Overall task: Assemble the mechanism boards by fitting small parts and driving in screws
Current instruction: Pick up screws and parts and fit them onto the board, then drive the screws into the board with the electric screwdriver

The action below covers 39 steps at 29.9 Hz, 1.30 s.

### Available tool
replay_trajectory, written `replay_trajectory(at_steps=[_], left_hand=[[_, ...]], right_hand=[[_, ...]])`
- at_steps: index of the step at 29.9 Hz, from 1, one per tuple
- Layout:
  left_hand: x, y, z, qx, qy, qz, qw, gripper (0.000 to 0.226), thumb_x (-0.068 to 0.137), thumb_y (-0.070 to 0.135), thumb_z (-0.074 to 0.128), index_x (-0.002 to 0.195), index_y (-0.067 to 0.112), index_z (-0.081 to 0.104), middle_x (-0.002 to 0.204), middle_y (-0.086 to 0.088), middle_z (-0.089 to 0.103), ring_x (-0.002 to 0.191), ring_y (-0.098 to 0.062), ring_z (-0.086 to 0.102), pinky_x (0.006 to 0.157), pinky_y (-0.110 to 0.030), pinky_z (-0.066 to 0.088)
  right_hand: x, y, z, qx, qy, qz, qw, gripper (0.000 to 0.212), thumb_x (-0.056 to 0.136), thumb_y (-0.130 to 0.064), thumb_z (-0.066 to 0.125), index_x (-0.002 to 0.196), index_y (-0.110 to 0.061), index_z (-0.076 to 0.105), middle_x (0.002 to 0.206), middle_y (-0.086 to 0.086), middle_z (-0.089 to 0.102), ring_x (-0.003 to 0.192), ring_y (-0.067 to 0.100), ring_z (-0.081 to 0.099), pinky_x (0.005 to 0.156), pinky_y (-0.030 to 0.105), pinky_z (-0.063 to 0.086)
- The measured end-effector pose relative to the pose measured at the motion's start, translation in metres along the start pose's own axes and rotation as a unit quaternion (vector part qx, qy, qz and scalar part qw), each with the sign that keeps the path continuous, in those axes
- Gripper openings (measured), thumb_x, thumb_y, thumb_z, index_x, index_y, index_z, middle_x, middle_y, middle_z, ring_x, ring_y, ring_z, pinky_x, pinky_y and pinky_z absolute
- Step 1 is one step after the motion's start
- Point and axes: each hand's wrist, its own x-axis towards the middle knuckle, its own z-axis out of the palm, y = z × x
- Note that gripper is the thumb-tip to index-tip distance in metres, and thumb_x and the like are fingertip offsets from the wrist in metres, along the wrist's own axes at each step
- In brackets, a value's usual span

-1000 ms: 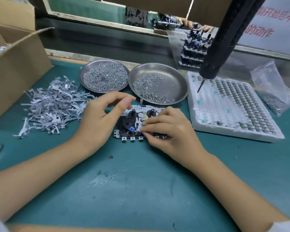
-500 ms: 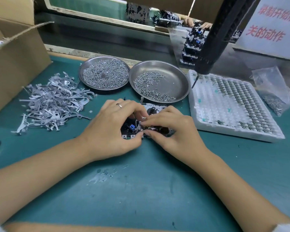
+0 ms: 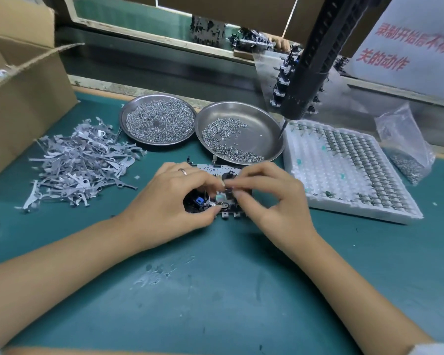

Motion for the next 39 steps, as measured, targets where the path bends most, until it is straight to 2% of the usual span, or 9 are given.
replay_trajectory(at_steps=[2, 6, 10, 14, 18, 21, 26, 32, 39], left_hand=[[0.000, -0.001, 0.000, 0.007, 0.001, 0.007, 1.000, 0.023, 0.071, 0.033, 0.069, 0.091, 0.021, 0.071, 0.082, 0.017, 0.064, 0.083, -0.003, 0.052, 0.088, -0.029, 0.036], [0.000, -0.002, 0.001, -0.010, 0.010, 0.008, 1.000, 0.022, 0.072, 0.039, 0.069, 0.088, 0.023, 0.071, 0.081, 0.021, 0.063, 0.083, 0.001, 0.053, 0.088, -0.028, 0.036], [0.001, -0.003, 0.000, -0.021, 0.016, 0.017, 1.000, 0.026, 0.074, 0.046, 0.060, 0.086, 0.026, 0.070, 0.080, 0.024, 0.061, 0.083, 0.004, 0.052, 0.088, -0.025, 0.036], [0.002, -0.001, 0.000, -0.028, 0.017, 0.011, 0.999, 0.027, 0.073, 0.046, 0.059, 0.086, 0.025, 0.070, 0.080, 0.025, 0.060, 0.082, 0.003, 0.052, 0.088, -0.024, 0.036], [0.003, -0.001, 0.000, -0.035, 0.019, -0.004, 0.999, 0.021, 0.070, 0.039, 0.069, 0.085, 0.024, 0.072, 0.079, 0.021, 0.064, 0.082, -0.001, 0.054, 0.089, -0.024, 0.036], [0.003, -0.001, 0.000, -0.046, 0.025, -0.007, 0.999, 0.019, 0.067, 0.031, 0.072, 0.085, 0.022, 0.073, 0.079, 0.019, 0.066, 0.082, -0.002, 0.053, 0.089, -0.024, 0.036], [0.003, -0.001, 0.001, -0.055, 0.028, -0.007, 0.998, 0.017, 0.067, 0.024, 0.079, 0.083, 0.021, 0.073, 0.079, 0.017, 0.068, 0.081, -0.006, 0.057, 0.089, -0.030, 0.040], [0.003, 0.000, 0.001, -0.059, 0.031, 0.005, 0.998, 0.016, 0.067, 0.024, 0.077, 0.081, 0.020, 0.073, 0.076, 0.024, 0.060, 0.078, -0.001, 0.053, 0.085, -0.032, 0.043], [0.004, -0.001, 0.000, -0.062, 0.029, 0.005, 0.998, 0.016, 0.067, 0.026, 0.074, 0.081, 0.018, 0.074, 0.076, 0.021, 0.062, 0.077, -0.005, 0.056, 0.085, -0.038, 0.045]], right_hand=[[0.005, -0.003, -0.007, -0.002, 0.120, 0.006, 0.993, 0.022, 0.080, -0.001, 0.065, 0.099, -0.010, 0.072, 0.090, 0.004, 0.061, 0.084, 0.009, 0.058, 0.081, 0.018, 0.044], [0.040, -0.008, -0.032, 0.017, 0.275, 0.064, 0.959, 0.052, 0.084, -0.019, 0.067, 0.131, -0.022, 0.046, 0.112, -0.002, 0.053, 0.105, 0.014, 0.053, 0.095, 0.039, 0.044], [0.090, -0.018, -0.054, 0.043, 0.233, 0.068, 0.969, 0.084, 0.082, -0.029, 0.070, 0.148, -0.022, 0.017, 0.115, -0.002, 0.058, 0.103, 0.009, 0.059, 0.094, 0.033, 0.048], [0.116, -0.028, -0.051, 0.101, 0.287, 0.026, 0.952, 0.069, 0.086, -0.016, 0.067, 0.141, -0.012, 0.026, 0.081, -0.022, 0.059, 0.068, -0.006, 0.060, 0.065, 0.009, 0.046], [0.108, -0.041, -0.033, 0.207, 0.276, 0.022, 0.939, 0.041, 0.089, -0.014, 0.062, 0.120, -0.003, 0.039, 0.069, 0.006, 0.054, 0.047, 0.016, 0.052, 0.050, 0.026, 0.046], [0.086, -0.047, -0.014, 0.284, 0.227, 0.001, 0.932, 0.021, 0.088, -0.016, 0.062, 0.098, -0.012, 0.044, 0.057, 0.004, 0.051, 0.040, 0.021, 0.048, 0.044, 0.025, 0.042], [0.063, -0.054, 0.012, 0.375, 0.182, -0.004, 0.909, 0.022, 0.082, -0.021, 0.060, 0.090, -0.015, 0.040, 0.050, 0.001, 0.048, 0.035, 0.020, 0.045, 0.042, 0.022, 0.039], [0.059, -0.052, 0.023, 0.383, 0.167, -0.001, 0.909, 0.019, 0.088, -0.009, 0.056, 0.091, -0.011, 0.037, 0.049, 0.001, 0.048, 0.033, 0.020, 0.043, 0.041, 0.021, 0.037], [0.059, -0.052, 0.025, 0.390, 0.170, -0.009, 0.905, 0.023, 0.085, -0.015, 0.058, 0.094, -0.010, 0.037, 0.049, 0.000, 0.048, 0.034, 0.021, 0.043, 0.042, 0.021, 0.037]])
